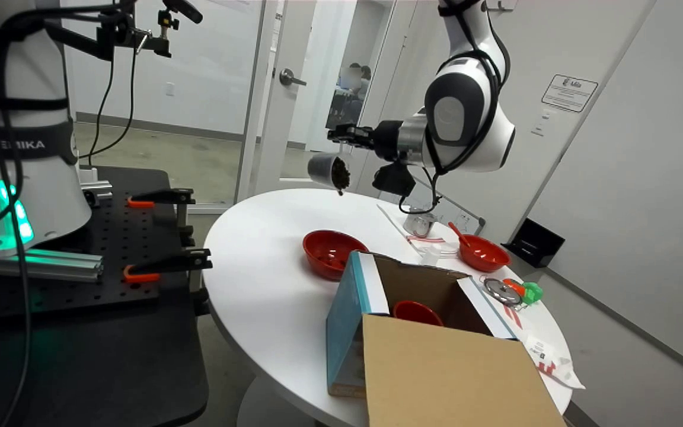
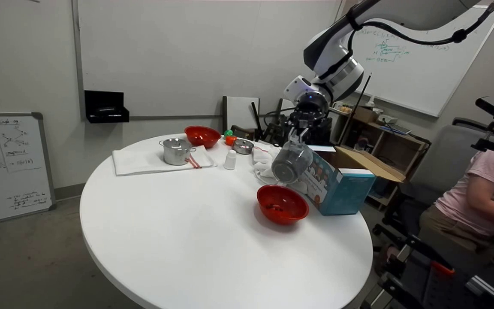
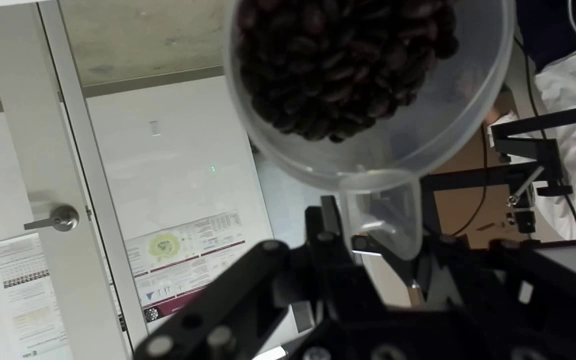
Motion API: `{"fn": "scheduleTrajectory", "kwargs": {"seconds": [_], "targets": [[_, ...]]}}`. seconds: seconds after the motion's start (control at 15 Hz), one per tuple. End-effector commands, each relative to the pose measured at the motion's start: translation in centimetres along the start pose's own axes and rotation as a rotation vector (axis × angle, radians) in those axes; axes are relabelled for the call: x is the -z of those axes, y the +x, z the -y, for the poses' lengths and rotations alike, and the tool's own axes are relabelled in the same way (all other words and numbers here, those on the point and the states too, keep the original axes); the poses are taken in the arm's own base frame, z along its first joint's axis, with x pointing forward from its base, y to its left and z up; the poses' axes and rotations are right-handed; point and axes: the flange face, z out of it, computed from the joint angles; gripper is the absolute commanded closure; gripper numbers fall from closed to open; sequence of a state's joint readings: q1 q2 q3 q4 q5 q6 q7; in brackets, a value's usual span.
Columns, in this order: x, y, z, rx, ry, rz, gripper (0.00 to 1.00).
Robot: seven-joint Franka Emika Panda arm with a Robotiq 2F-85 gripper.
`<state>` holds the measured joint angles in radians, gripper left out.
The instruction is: Pour some contents from the jug into the red bowl
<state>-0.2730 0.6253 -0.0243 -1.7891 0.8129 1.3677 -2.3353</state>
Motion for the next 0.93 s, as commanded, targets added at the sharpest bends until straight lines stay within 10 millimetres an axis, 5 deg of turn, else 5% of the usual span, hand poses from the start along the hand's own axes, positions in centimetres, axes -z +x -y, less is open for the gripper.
{"fn": "scheduleTrajectory", "kwargs": {"seconds": [0.0,0.87], "targets": [[0.9,-0.4,-0.6,-0.005,0.048,-0.060,0.94],[1.7,-0.9,-1.7,0.006,0.069,-0.087,0.94]]}}
